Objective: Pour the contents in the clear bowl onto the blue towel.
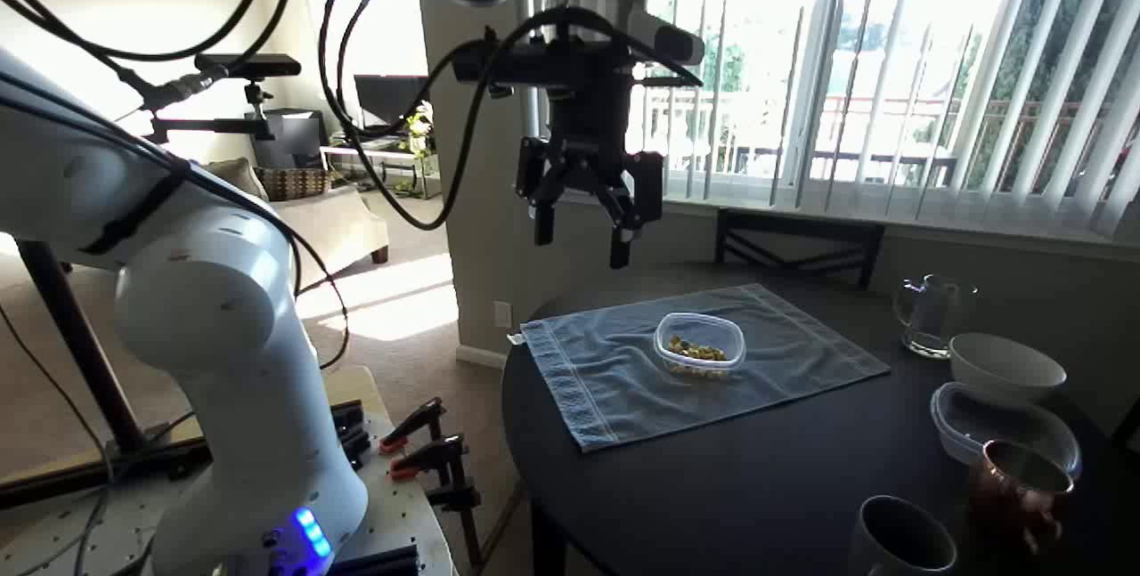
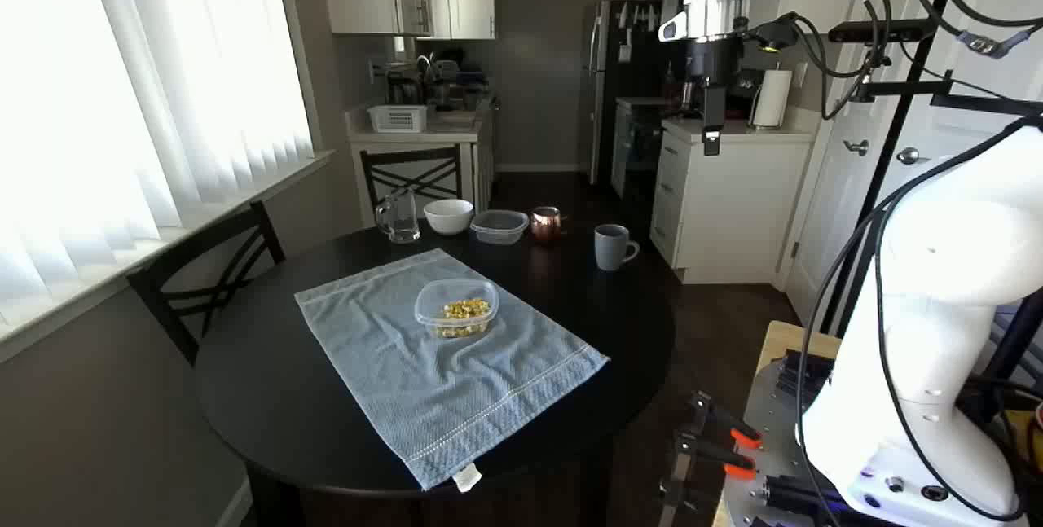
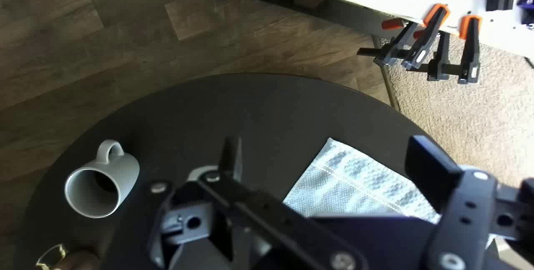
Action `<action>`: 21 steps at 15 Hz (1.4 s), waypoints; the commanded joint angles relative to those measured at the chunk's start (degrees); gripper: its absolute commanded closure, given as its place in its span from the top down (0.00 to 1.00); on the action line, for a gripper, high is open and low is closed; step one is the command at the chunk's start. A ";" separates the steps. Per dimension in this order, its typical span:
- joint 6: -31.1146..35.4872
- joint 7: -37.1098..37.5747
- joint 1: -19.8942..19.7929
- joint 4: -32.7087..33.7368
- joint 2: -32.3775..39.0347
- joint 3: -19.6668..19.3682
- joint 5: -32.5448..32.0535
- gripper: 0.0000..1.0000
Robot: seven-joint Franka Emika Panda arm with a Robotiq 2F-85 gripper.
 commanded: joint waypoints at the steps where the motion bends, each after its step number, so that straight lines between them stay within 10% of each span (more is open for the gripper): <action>1: -0.13 0.08 0.18 0.09 0.00 -0.11 -0.05 1.00; 11: -0.30 0.61 0.57 0.92 1.35 0.41 0.08 1.00; 21: -4.66 24.51 9.46 22.40 28.94 14.98 17.00 1.00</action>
